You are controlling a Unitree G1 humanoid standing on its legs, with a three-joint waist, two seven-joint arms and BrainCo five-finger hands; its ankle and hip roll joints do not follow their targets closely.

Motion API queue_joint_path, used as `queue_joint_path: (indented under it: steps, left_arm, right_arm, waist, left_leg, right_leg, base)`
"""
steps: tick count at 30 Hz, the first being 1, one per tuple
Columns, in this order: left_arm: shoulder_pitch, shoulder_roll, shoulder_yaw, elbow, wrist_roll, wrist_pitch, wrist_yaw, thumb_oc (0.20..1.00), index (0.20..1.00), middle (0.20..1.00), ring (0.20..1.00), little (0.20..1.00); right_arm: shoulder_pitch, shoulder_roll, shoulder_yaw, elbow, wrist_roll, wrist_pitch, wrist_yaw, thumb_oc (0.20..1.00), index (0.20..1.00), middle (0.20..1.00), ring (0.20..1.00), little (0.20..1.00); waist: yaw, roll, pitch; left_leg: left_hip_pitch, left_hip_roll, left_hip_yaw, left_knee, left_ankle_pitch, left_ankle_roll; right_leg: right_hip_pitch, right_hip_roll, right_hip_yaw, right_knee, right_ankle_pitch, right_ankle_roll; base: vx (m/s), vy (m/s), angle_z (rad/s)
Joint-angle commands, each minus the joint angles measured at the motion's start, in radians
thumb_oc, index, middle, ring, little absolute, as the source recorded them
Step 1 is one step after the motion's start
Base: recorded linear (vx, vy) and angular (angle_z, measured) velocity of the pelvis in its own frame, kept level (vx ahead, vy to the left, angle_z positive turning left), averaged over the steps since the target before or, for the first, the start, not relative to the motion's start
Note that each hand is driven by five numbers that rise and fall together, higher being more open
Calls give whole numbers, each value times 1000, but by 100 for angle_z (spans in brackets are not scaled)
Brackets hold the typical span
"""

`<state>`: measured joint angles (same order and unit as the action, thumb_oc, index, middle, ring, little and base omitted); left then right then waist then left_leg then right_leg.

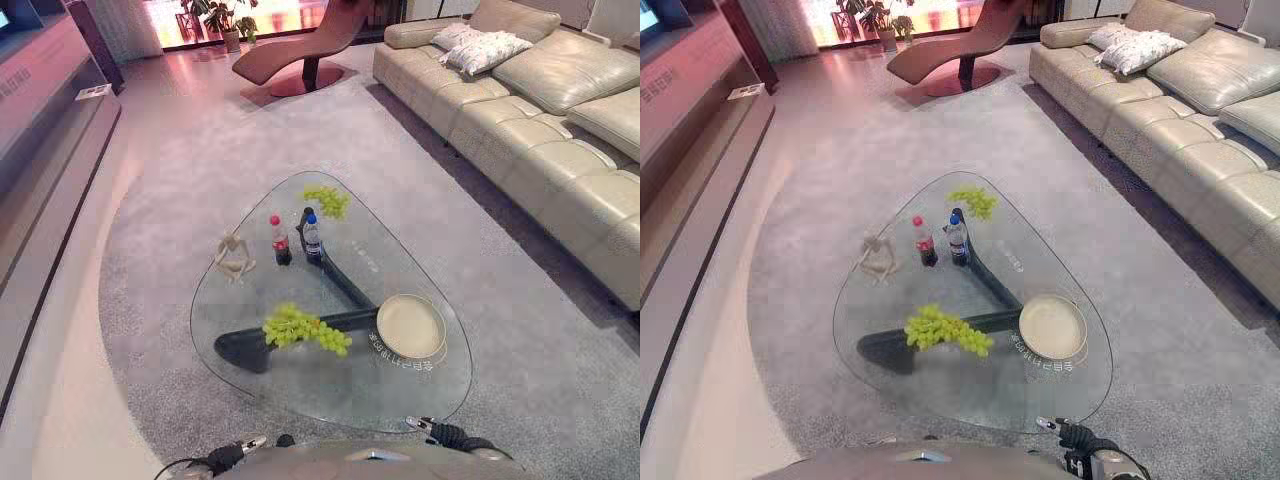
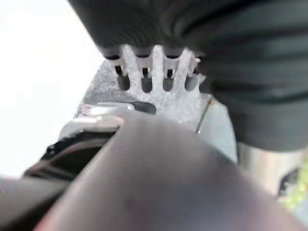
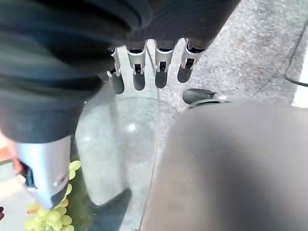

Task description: Pick up fruits into the plate

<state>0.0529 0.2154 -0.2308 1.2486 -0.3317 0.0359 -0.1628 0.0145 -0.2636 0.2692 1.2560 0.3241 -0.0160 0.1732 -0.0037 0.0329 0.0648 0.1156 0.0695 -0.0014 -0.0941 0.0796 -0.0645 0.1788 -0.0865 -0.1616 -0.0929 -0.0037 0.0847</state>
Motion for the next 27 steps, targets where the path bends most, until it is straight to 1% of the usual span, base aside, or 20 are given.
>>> queue_joint_path:
  steps: [1,5,6,8,10,11,15,17,18,19,20,24,26,27]
  left_arm:
    - [-62,5,-16,41,18,-17,9,1000,1000,1000,1000,1000]
    - [-59,5,4,50,-3,4,46,1000,1000,1000,1000,1000]
    - [-57,3,14,57,-1,16,65,1000,1000,1000,1000,1000]
    - [-54,2,17,62,16,19,75,1000,1000,1000,1000,1000]
    - [-54,3,18,67,32,10,85,1000,1000,1000,1000,1000]
    - [-58,2,15,71,61,-16,108,1000,1000,1000,1000,1000]
    - [-64,0,-3,65,87,-20,122,1000,1000,1000,1000,1000]
    - [-65,1,-8,61,108,-28,129,1000,1000,1000,1000,1000]
    - [-66,4,-19,55,131,-45,134,1000,1000,1000,1000,1000]
    - [-66,4,-19,55,131,-45,134,1000,1000,1000,1000,1000]
    - [-72,9,-33,46,162,-65,142,1000,1000,1000,1000,1000]
    - [-91,21,-69,22,206,-93,160,1000,1000,1000,1000,1000]
    - [-108,30,-91,5,251,-112,176,1000,1000,1000,1000,1000]
    - [-127,44,-118,-13,282,-127,190,1000,1000,1000,1000,1000]
  right_arm:
    - [-61,49,-11,51,-25,2,10,1000,1000,1000,1000,1000]
    - [-59,47,-17,59,-32,-3,14,1000,1000,1000,1000,1000]
    - [-57,50,-16,60,-29,-5,14,1000,1000,1000,1000,1000]
    - [-56,51,-14,60,-26,-4,13,1000,1000,1000,1000,1000]
    - [-56,52,-14,60,-25,-4,12,1000,1000,1000,1000,1000]
    - [-57,54,-10,58,-27,-3,9,1000,1000,1000,1000,1000]
    - [-61,53,-4,54,-30,1,10,1000,1000,1000,1000,1000]
    - [-59,54,0,51,-28,1,7,1000,1000,1000,1000,1000]
    - [-58,52,4,44,-25,6,6,1000,1000,1000,1000,1000]
    - [-58,52,4,44,-25,6,6,1000,1000,1000,1000,1000]
    - [-59,50,8,42,-26,9,7,1000,1000,1000,1000,1000]
    - [-63,42,20,31,-33,17,10,1000,1000,1000,1000,1000]
    - [-67,34,30,23,-37,20,13,1000,1000,1000,1000,1000]
    - [-75,23,40,14,-38,25,18,1000,1000,1000,1000,1000]
  waist:
    - [16,-27,53]
    - [16,-29,55]
    - [18,-32,56]
    - [19,-33,56]
    - [19,-34,57]
    - [18,-34,61]
    - [18,-35,66]
    - [19,-35,68]
    - [18,-37,71]
    - [18,-37,71]
    - [17,-37,74]
    - [12,-36,85]
    - [9,-35,94]
    - [5,-32,102]
  left_leg:
    - [68,-92,74,21,-117,64]
    - [68,-92,76,21,-116,65]
    - [68,-92,76,22,-117,66]
    - [67,-93,76,22,-117,66]
    - [66,-93,76,23,-116,66]
    - [63,-92,77,24,-116,67]
    - [62,-94,76,25,-116,68]
    - [62,-94,75,26,-116,69]
    - [60,-94,74,26,-115,69]
    - [60,-94,74,26,-115,69]
    - [58,-94,74,26,-115,69]
    - [52,-93,75,27,-113,69]
    - [47,-92,77,28,-111,69]
    - [38,-91,79,31,-108,68]
  right_leg:
    - [-27,17,47,46,18,-15]
    - [-28,17,51,46,19,-15]
    - [-27,16,50,45,20,-14]
    - [-28,16,49,45,21,-15]
    - [-29,16,50,46,21,-15]
    - [-34,16,52,50,21,-16]
    - [-37,16,54,50,23,-15]
    - [-37,15,53,51,23,-14]
    - [-40,14,54,52,24,-13]
    - [-40,14,54,52,24,-13]
    - [-43,15,56,53,25,-12]
    - [-53,16,61,57,27,-10]
    - [-61,17,64,59,29,-10]
    - [-73,17,67,62,31,-9]
  base:
    - [463,391,25]
    - [0,0,0]
    - [0,0,0]
    - [0,0,0]
    - [0,0,0]
    - [0,0,0]
    - [0,0,0]
    - [0,0,0]
    - [0,0,0]
    - [0,0,0]
    - [0,0,0]
    - [9,16,-5]
    - [-3,28,-3]
    - [0,0,0]
